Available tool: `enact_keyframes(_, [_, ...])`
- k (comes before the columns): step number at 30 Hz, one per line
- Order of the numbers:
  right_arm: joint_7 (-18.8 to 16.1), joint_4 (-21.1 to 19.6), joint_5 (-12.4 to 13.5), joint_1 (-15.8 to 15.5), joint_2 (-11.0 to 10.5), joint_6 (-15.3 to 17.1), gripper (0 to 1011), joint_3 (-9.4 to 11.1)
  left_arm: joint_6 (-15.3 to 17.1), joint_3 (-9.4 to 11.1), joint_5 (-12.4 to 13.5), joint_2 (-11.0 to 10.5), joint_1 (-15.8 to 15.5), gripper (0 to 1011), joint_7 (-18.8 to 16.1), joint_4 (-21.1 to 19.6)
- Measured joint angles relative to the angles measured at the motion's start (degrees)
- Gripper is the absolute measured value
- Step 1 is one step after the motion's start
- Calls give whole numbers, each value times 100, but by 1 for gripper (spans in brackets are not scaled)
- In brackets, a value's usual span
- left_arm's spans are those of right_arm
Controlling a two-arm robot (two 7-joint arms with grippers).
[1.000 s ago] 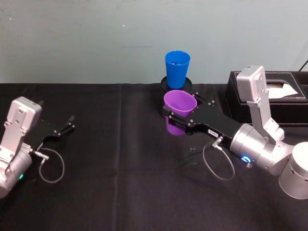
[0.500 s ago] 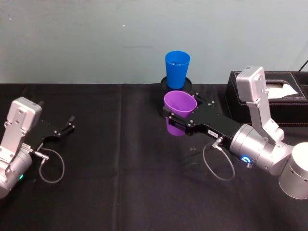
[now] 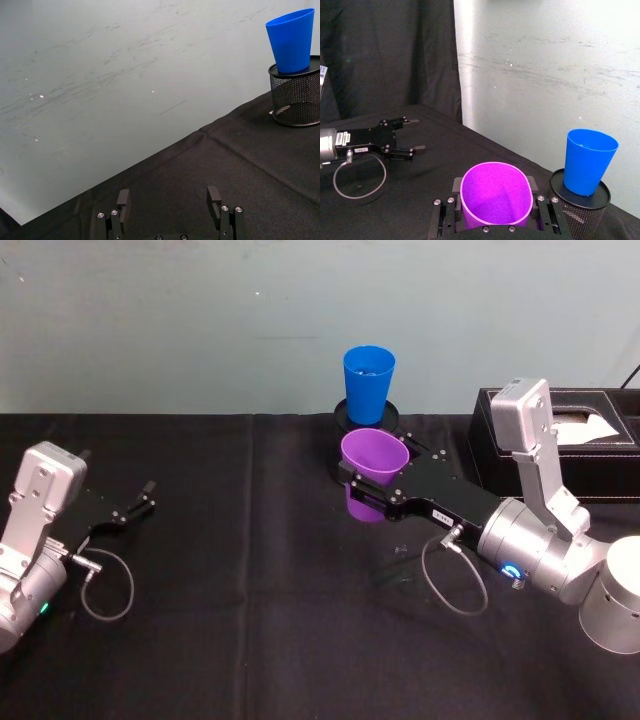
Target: Pick up one cup with a gripper and tap it against the other cup.
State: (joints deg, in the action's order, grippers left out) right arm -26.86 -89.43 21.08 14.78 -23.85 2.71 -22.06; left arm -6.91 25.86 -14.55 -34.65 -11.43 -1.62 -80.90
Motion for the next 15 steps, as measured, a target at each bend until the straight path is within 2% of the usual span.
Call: enact_keyframes(15, [-2, 0, -5, 0, 0, 0, 732, 0, 0, 0, 0, 0, 0, 1000, 0, 0])
